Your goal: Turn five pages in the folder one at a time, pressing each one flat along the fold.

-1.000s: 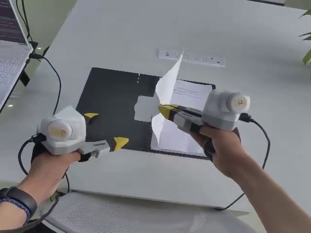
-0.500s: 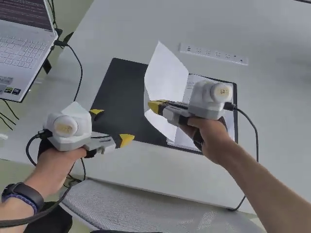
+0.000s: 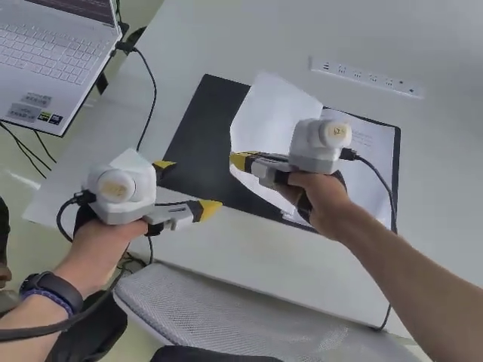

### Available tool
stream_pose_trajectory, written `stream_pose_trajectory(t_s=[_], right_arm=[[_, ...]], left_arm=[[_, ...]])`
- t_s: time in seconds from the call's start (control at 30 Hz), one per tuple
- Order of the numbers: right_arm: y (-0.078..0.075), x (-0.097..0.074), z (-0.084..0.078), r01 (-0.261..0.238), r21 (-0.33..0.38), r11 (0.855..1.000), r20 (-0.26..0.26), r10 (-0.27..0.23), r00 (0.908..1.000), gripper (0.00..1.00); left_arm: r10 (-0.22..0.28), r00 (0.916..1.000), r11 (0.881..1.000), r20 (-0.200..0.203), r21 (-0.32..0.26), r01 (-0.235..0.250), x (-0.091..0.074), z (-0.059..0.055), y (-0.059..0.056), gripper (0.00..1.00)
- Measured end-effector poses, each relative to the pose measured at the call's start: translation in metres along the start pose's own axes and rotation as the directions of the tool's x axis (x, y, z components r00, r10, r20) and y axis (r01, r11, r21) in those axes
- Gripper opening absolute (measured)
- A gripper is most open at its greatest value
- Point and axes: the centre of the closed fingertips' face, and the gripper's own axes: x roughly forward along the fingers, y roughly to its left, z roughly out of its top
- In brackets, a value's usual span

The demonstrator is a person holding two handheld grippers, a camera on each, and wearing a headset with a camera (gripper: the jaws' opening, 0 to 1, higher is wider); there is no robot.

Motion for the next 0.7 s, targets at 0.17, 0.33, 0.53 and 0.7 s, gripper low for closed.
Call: stream_pose_trajectory(t_s=[0.17,0.33,0.53,0.7], right_arm=[[-0.009,0.015,-0.016,-0.001,0.035,0.999,-0.044,0.002,0.999,0.0],[-0.017,0.027,-0.032,0.007,0.063,0.998,-0.084,-0.001,0.9964,0.0],[-0.031,0.04,-0.049,0.022,0.107,0.994,-0.122,-0.008,0.9925,0.0],[-0.035,0.043,-0.06,0.029,0.142,0.989,-0.146,-0.008,0.9892,0.0]], left_arm=[[0.001,1.0,1.0,0.002,-0.01,-0.001,0.001,0.002,0.002,0.71],[0.0,1.0,1.0,0.0,-0.016,0.0,0.003,0.001,0.003,0.71],[-0.003,1.0,1.0,-0.006,-0.022,0.003,0.006,-0.001,0.006,0.7],[0.002,0.9999,1.0,-0.012,-0.031,-0.002,0.007,-0.004,0.008,0.7]])
